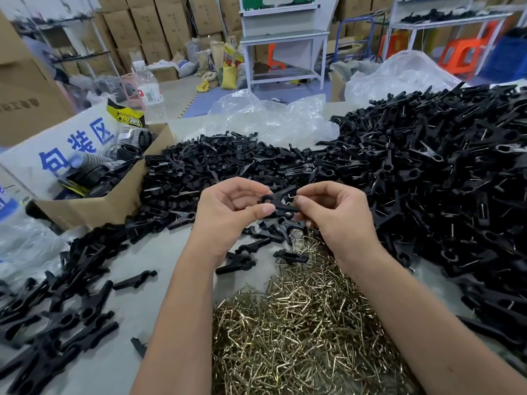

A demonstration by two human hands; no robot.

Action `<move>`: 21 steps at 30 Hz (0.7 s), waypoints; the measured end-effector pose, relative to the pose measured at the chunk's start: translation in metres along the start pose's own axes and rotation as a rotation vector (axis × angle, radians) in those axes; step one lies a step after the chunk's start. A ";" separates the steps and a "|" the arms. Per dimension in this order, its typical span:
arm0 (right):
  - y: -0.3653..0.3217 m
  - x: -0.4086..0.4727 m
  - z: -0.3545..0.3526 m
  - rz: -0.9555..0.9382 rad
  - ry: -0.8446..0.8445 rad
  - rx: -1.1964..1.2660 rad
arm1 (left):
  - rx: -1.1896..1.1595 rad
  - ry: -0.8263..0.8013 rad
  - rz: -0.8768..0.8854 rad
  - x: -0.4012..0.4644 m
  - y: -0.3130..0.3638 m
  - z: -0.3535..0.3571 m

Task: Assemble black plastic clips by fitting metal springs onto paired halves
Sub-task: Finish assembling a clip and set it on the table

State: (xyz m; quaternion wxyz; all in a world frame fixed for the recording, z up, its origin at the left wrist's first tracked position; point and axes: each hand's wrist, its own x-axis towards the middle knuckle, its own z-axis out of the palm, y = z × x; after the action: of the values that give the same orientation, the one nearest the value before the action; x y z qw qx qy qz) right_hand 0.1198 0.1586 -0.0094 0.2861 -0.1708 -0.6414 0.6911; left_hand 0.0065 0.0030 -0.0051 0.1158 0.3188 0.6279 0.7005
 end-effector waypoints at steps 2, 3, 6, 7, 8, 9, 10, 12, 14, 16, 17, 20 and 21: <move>-0.001 -0.001 0.001 0.024 -0.015 0.011 | -0.005 -0.018 0.000 0.000 0.002 0.002; -0.002 -0.001 0.002 0.039 -0.022 0.034 | -0.002 -0.016 0.001 0.000 0.002 0.003; -0.003 0.000 0.000 0.062 -0.053 0.057 | 0.008 -0.013 -0.006 0.000 0.003 0.002; -0.003 0.001 -0.001 0.060 -0.064 0.035 | 0.014 -0.020 -0.007 0.000 0.003 0.001; -0.002 0.001 -0.002 0.061 -0.076 0.009 | 0.024 -0.027 -0.010 0.000 0.003 0.001; -0.001 0.002 -0.002 0.067 -0.087 -0.012 | 0.035 -0.034 -0.016 0.000 0.003 0.001; -0.001 0.002 -0.002 0.076 -0.099 -0.025 | 0.048 -0.038 -0.025 -0.001 0.004 0.000; -0.001 0.004 -0.004 0.094 -0.128 -0.059 | 0.074 -0.048 -0.049 -0.002 0.005 0.000; -0.002 0.005 -0.008 0.106 -0.163 -0.120 | 0.096 -0.063 -0.070 -0.002 0.005 0.000; -0.005 0.006 -0.013 0.116 -0.205 -0.162 | 0.105 -0.081 -0.083 -0.003 0.006 0.002; -0.007 0.007 -0.015 0.118 -0.233 -0.180 | 0.104 -0.092 -0.090 -0.003 0.007 0.002; -0.009 0.006 -0.021 0.097 -0.302 -0.255 | 0.100 -0.129 -0.108 -0.004 0.007 0.004; -0.009 0.006 -0.021 0.089 -0.305 -0.262 | 0.095 -0.134 -0.110 -0.005 0.008 0.003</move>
State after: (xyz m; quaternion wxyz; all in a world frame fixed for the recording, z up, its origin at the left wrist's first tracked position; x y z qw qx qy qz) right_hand 0.1297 0.1790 -0.0021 0.1302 -0.1279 -0.7536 0.6316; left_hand 0.0137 0.0016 0.0010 0.1806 0.3353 0.6679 0.6394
